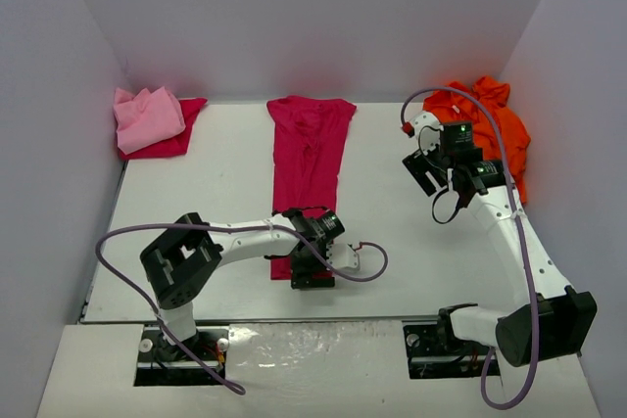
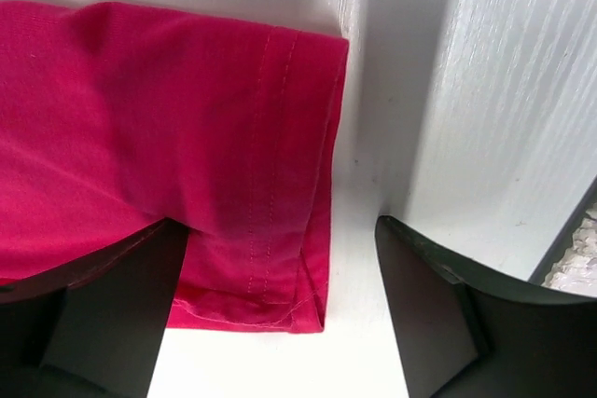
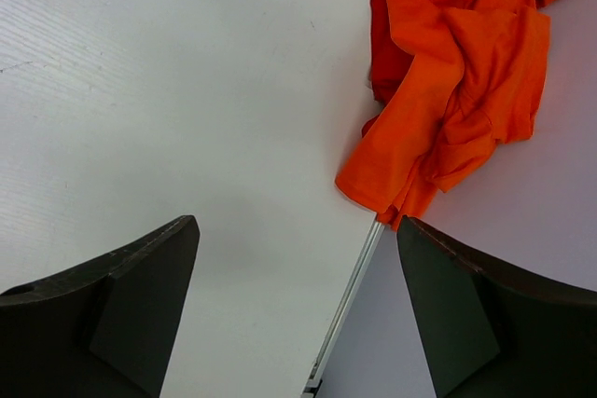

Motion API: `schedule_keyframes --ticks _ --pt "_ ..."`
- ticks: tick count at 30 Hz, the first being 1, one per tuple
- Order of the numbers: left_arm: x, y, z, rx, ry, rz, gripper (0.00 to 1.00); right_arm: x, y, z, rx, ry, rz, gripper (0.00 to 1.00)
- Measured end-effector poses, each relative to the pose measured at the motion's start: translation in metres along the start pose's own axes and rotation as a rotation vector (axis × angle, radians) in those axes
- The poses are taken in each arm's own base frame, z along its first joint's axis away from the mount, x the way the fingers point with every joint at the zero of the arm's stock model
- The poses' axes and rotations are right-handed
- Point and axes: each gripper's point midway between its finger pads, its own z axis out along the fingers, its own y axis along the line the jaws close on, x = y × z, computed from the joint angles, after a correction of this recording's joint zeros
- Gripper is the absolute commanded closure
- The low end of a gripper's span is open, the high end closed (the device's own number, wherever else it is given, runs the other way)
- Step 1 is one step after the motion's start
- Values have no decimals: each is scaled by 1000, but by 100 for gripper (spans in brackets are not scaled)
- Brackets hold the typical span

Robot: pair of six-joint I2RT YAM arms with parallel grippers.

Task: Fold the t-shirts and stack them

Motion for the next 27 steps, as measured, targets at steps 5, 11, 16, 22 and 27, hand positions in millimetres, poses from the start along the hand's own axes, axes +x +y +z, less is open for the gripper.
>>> schedule_keyframes --ticks 5,11,16,22,27 --pt "-8 1 3 0 2 0 84 4 5 3 -12 6 -2 15" --pt "-12 6 5 -31 16 14 100 8 9 7 -23 13 -4 15" --pt "-13 5 5 -28 43 40 100 13 12 8 -24 15 -7 15" --pt "-19 -41 -2 164 97 139 100 17 14 9 -29 22 -17 24" --pt "-24 -96 -27 263 162 294 100 8 33 12 -132 -29 -14 44"
